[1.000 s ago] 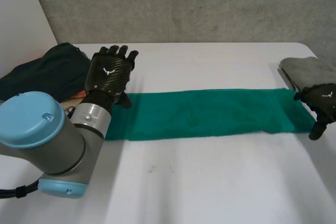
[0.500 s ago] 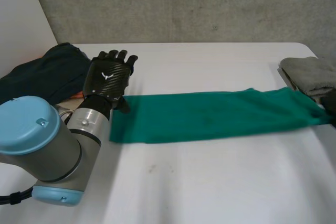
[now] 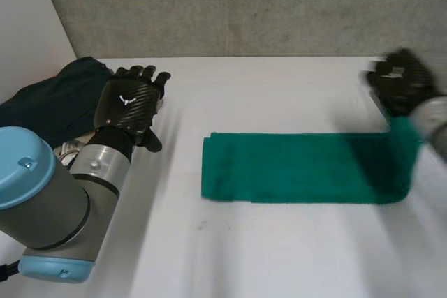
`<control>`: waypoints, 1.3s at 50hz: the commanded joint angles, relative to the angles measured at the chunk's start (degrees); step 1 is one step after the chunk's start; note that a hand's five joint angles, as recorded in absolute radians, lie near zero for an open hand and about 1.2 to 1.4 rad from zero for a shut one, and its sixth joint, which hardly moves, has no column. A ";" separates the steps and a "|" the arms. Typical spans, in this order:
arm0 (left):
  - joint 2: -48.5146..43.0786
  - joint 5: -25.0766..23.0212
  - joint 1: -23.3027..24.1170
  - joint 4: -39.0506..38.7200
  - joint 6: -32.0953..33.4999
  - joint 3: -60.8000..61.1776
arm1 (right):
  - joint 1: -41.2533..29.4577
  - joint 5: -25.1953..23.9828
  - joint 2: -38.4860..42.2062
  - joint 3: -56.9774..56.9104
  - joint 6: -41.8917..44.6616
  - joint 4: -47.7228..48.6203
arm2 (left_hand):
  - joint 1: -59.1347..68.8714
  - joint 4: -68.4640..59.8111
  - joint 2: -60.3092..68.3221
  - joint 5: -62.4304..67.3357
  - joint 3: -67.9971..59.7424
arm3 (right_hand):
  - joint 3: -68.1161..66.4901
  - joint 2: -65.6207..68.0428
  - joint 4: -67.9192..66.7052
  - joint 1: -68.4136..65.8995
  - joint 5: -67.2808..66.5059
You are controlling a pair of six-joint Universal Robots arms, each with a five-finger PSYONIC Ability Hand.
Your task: Fold the laundry.
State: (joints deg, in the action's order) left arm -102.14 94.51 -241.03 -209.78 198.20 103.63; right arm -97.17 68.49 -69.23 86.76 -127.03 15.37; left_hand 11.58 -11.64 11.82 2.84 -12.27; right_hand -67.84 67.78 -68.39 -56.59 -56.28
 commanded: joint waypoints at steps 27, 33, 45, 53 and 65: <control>-10.44 0.58 7.41 -0.63 0.60 -11.25 | -12.18 2.79 0.15 7.98 -33.90 -4.11 | -1.36 1.43 -1.60 -2.63 2.06 | 57.84 -57.78 58.39 46.59 56.28; -12.03 0.58 9.08 -0.71 0.69 -12.05 | -4.97 2.61 1.12 13.34 -27.41 -6.58 | -1.36 1.43 -1.60 -2.63 2.06 | 55.27 -55.21 55.82 44.01 53.71; -10.89 0.67 9.70 -0.10 0.69 -10.55 | -0.12 8.57 5.08 13.09 -12.81 -5.18 | -1.36 1.43 -1.60 -2.63 2.06 | -12.16 12.22 -11.61 -23.41 -13.72; -5.97 0.76 7.68 0.08 0.78 -7.31 | -10.11 13.24 0.41 8.52 -6.84 -4.30 | -1.36 1.43 -1.60 -2.63 2.06 | -12.16 12.22 -11.61 -23.41 -13.72; -1.49 5.31 4.25 0.16 0.69 -3.34 | -33.07 0.80 7.43 8.07 4.42 5.19 | -1.36 1.43 -1.60 -2.63 2.06 | -12.16 12.22 -11.61 -23.41 -13.72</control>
State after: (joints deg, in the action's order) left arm -105.07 96.03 -235.59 -209.70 198.96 99.04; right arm -122.31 78.71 -66.01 93.08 -125.78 16.24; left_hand 11.58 -11.65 11.82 2.84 -12.27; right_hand -67.93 67.69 -68.20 -56.66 -56.80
